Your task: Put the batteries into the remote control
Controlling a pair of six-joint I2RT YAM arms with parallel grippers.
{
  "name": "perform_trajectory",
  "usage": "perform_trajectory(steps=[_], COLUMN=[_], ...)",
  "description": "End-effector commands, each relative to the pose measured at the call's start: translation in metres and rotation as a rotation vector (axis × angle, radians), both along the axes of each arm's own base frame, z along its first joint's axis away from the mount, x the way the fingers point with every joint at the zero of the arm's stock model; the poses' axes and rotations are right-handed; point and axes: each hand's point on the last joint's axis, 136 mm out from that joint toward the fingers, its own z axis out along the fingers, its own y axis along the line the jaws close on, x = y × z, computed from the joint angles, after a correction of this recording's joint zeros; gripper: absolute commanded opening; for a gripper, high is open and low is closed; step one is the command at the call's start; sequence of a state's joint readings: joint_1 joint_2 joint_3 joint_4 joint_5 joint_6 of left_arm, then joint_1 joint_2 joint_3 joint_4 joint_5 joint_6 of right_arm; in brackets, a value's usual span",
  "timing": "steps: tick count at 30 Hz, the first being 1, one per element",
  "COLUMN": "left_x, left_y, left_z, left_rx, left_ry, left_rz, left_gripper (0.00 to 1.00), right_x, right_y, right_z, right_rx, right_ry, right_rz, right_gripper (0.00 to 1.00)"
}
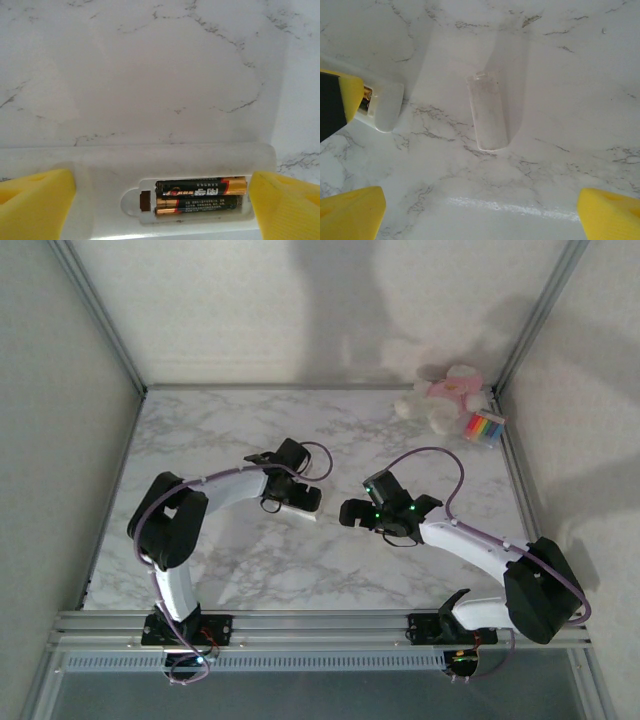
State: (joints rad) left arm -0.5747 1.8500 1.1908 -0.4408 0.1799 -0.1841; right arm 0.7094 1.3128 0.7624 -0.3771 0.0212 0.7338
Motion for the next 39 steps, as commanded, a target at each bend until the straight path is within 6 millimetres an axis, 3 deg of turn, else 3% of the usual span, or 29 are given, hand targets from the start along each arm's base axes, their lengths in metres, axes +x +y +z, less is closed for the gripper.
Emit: perform_trajectory(steps=[1, 19, 27, 32, 36, 39], left_x=[-0.019, -0.025, -0.038, -0.033, -0.016, 0.0], left_y=[-0.003, 0.025, 0.034, 0.028, 0.019, 0.014], left_z=[-0.021, -0.054, -0.071, -0.058, -0.028, 0.003], left_rx=[-0.038, 0.2, 0.34, 0.303, 0.249, 0.179], left_ry=[0.097, 0.086, 0.061, 0.019, -0.044, -0.102], left_rz=[-0.014, 0.013, -0.008, 0.008, 0.052, 0.12], left_gripper=[0.89, 0.86, 0.86, 0.87, 0.9, 0.93], right_x=[-0.002, 0.002, 0.003, 0.004, 0.007, 0.011], right_y=[0.0, 0.004, 0.005, 0.006, 0.007, 0.007], right_z=[-0.006, -0.004, -0.002, 0.0, 0.001, 0.004], right_rx=[0.008, 0.014, 0.009, 0.006, -0.018, -0.042], right_ry=[0.019, 0.02, 0.016, 0.012, 0.007, -0.006], right_rz=[-0.007, -0.003, 0.003, 0.014, 0.032, 0.056], right_gripper=[0.99, 0.99, 0.99, 0.99, 0.98, 0.9])
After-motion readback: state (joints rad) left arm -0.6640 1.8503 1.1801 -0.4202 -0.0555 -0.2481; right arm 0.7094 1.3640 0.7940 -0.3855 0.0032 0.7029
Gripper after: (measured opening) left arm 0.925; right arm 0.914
